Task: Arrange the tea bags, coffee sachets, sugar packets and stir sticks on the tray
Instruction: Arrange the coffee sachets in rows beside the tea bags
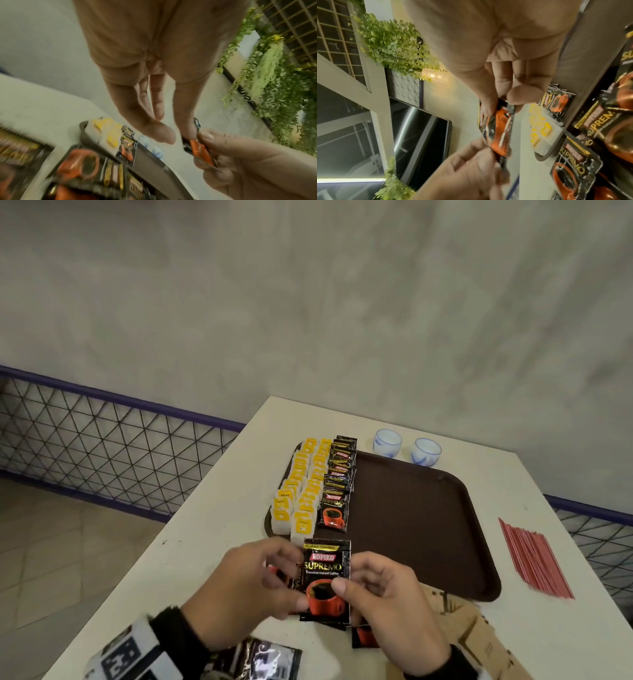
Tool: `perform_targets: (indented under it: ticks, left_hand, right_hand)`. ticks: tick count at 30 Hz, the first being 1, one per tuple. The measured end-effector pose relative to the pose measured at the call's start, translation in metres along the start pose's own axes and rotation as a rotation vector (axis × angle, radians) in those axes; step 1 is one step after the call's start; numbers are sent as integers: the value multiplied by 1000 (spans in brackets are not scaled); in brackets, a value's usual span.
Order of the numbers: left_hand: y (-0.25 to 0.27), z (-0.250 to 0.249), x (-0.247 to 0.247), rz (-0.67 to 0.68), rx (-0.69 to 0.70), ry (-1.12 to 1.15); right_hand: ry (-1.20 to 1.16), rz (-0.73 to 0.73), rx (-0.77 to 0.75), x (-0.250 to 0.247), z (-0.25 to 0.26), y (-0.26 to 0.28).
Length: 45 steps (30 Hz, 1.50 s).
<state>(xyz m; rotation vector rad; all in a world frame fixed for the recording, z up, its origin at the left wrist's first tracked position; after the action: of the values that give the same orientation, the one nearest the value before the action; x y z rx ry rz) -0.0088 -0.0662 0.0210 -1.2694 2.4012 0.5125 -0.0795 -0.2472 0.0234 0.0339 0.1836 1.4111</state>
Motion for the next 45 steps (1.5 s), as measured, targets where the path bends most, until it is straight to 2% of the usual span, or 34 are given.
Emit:
perform_targets:
  ticks: [5,10,13,19,27,32,35,37,39,43,45]
  left_hand:
    - [10,22,7,-3,4,-268]
    - [29,30,-6,51,-54,-492]
    - [40,22,-17,41,-51,-639]
    - [43,15,-29,70,-77,-681]
    - [43,38,-29,85,-96,-628]
    - [43,45,-1,250,25,-700]
    - [43,44,30,310,113,-848]
    - [40,41,45,302,153,-945]
    - [35,42,50,305,135,-1006]
    - [26,43,50,323,75,-1021]
    - [24,47,48,323,105,-953]
  right_hand:
    - [164,-152,15,-18,-12,-14]
    - [64,-287,175,-52,-45,-68]
    - [45,-345,218,-55,-48,-105]
    - [133,-355,297,-39,-53,-154]
    - [179,-427,304,-32,-56,-162]
    - [322,-361,101,-41,-32,-138]
    - [451,-173,28,-39,-11,-106]
    - [590,-32,37,-36,0,-81]
    - [696,61,73,-35,4,-58]
    - [951,115,168,-43,-10,-28]
    - [1030,104,194,-46,-17,-21]
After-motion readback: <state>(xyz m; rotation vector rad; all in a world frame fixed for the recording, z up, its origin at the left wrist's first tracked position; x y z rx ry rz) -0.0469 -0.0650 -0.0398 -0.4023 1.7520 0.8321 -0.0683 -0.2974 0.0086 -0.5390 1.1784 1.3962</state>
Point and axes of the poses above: each hand's wrist, its own y-axis away from the middle knuckle, its own x-axis out of the palm, z = x × y, the point moved 3 cm from there along -y, towards the middle knuckle, and after that the axes turned 10 degrees about -y, right-handed, at the moved point
